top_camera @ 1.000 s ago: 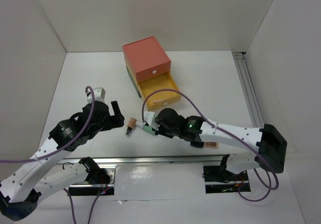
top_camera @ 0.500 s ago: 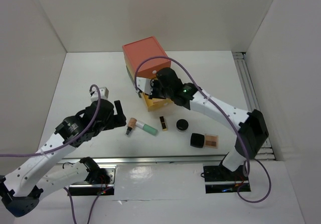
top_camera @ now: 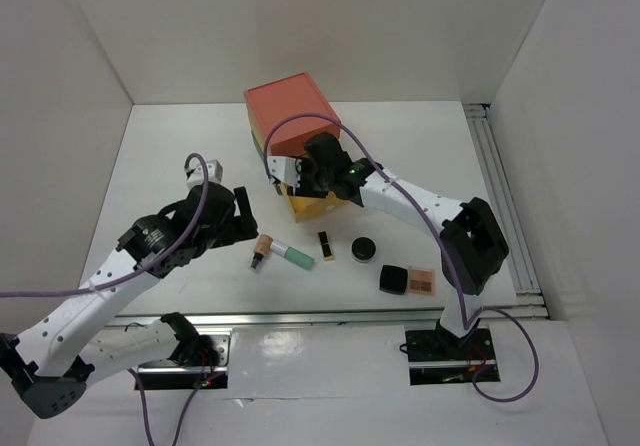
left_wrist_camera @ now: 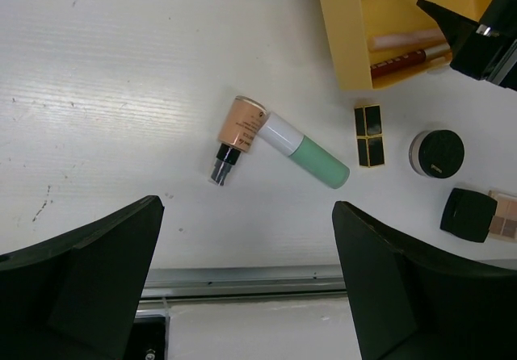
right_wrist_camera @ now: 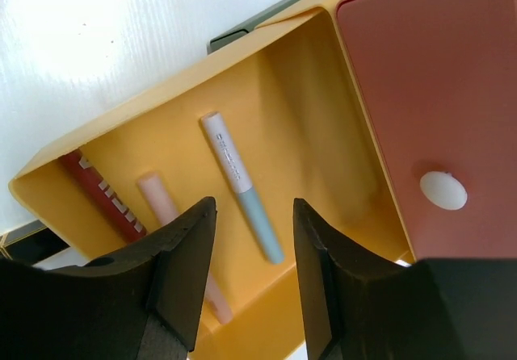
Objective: Organize the makeup
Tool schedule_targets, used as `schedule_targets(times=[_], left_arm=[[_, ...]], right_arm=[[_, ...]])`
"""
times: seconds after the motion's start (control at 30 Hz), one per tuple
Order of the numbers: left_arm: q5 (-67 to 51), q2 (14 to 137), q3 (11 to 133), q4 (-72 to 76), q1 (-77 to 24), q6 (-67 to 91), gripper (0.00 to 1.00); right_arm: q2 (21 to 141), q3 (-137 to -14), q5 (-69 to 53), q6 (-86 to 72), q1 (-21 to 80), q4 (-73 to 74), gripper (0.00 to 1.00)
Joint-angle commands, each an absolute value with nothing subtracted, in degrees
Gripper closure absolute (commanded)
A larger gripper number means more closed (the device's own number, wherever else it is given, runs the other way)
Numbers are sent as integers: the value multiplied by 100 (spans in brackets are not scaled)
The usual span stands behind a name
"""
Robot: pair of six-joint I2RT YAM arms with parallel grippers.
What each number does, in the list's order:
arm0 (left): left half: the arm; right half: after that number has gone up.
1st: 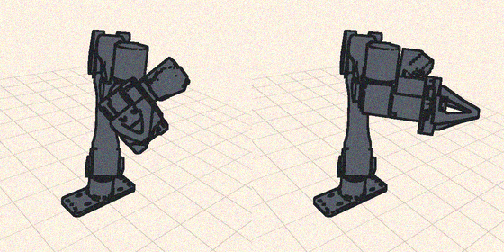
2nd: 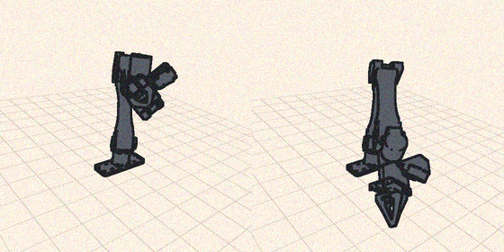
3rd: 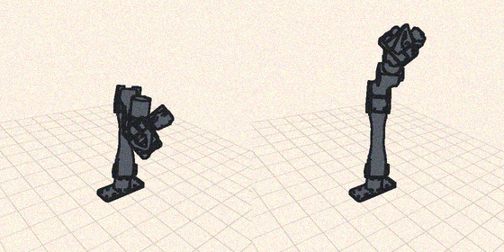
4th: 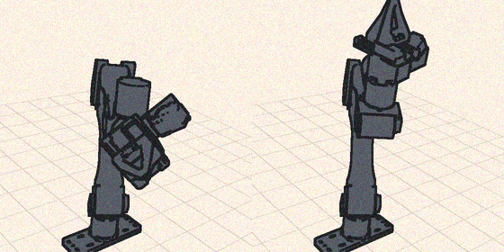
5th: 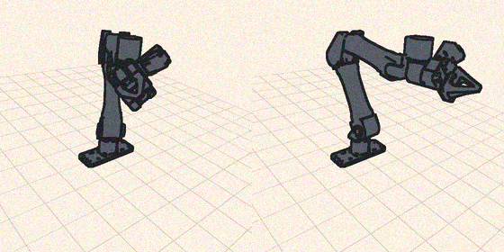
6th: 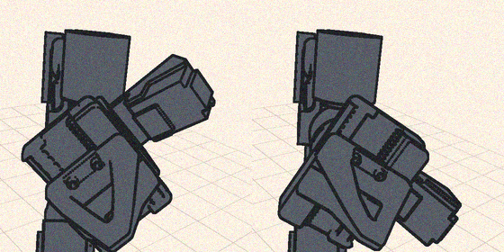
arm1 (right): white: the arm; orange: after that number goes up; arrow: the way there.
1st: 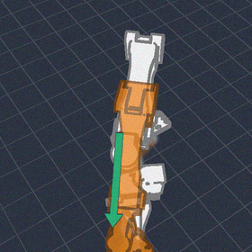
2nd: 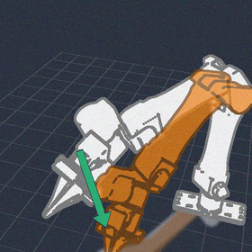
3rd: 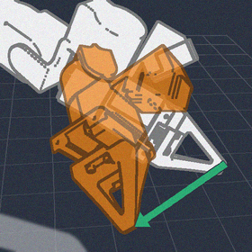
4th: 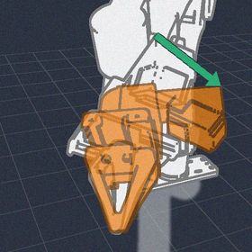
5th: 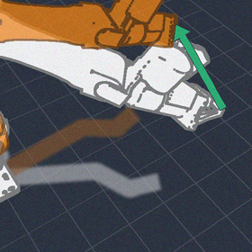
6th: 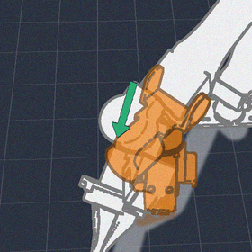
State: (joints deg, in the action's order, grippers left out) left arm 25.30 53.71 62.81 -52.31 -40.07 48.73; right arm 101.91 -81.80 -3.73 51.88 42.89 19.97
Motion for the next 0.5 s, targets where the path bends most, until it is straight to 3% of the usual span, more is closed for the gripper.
schedule_targets(times=[0.0, 0.1, 0.17, 0.23, 0.47], left_arm=[[2628, 5414, 6574, -5212, -3955, 5001, 0], [2575, 5467, 6636, -5212, -3894, 5001, 0], [2514, 5467, 6688, -5212, -3894, 5001, 0], [2514, 5467, 6688, -5212, -3894, 5001, 0], [2646, 5870, 6794, -4993, -3841, 5106, 0]], right_arm=[[9809, -8305, -352, 5010, 4271, 1644, 49], [9520, -8306, -142, 4659, 4271, 1354, 48], [9291, -8044, 60, 4352, 4271, 881, 37], [8922, -7902, 499, 3545, 4271, 634, 34], [7929, -7200, 1283, 231, 4271, 1827, 14]])
